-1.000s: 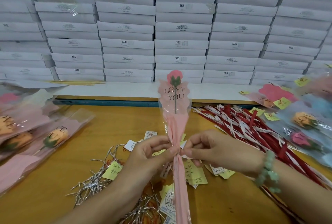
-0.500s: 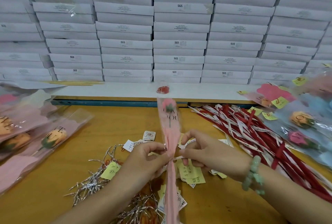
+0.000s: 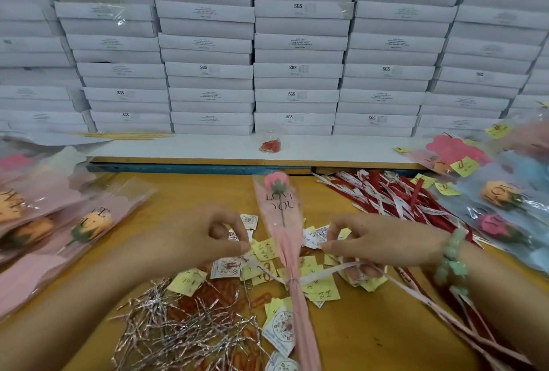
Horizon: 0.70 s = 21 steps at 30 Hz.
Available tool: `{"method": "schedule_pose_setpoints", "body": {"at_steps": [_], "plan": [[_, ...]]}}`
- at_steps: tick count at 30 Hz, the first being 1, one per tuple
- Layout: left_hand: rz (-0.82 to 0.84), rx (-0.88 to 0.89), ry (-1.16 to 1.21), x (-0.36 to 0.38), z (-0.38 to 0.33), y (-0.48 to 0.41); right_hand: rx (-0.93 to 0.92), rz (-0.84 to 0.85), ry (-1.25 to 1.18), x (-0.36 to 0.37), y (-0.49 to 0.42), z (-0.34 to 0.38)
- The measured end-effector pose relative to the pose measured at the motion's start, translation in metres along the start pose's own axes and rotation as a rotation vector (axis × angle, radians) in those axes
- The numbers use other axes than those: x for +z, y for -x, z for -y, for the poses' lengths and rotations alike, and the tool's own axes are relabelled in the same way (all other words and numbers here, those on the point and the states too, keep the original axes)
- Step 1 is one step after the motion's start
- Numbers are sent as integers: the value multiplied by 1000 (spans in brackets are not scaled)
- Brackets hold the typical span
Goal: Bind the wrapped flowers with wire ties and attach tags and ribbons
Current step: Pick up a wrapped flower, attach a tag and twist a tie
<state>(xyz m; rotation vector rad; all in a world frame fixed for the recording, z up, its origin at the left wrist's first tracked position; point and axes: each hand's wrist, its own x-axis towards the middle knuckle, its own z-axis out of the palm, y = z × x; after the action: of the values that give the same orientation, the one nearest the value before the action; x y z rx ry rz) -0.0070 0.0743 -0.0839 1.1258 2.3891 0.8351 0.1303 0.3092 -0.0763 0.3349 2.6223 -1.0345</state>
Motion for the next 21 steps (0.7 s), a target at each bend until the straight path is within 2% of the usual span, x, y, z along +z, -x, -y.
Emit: {"method": "schedule_pose_setpoints", "body": {"at_steps": [6,12,17,19,21], "plan": [[-19,213,625,-11,0,-2,-17,42,-203,-32,11,-6],[-6,310,1173,-7,-9,0,-109,372,-200,-47,17,-19],[-152,278,1287,-7,-15,2,-208,726,-177,-41,13,-24],[-148,276,1241,-6,-14,0,-227,777,-122,-37,11,-23],[-114,282,1203,-5,-12,0,-232,719,-79,-33,7,-19]]}}
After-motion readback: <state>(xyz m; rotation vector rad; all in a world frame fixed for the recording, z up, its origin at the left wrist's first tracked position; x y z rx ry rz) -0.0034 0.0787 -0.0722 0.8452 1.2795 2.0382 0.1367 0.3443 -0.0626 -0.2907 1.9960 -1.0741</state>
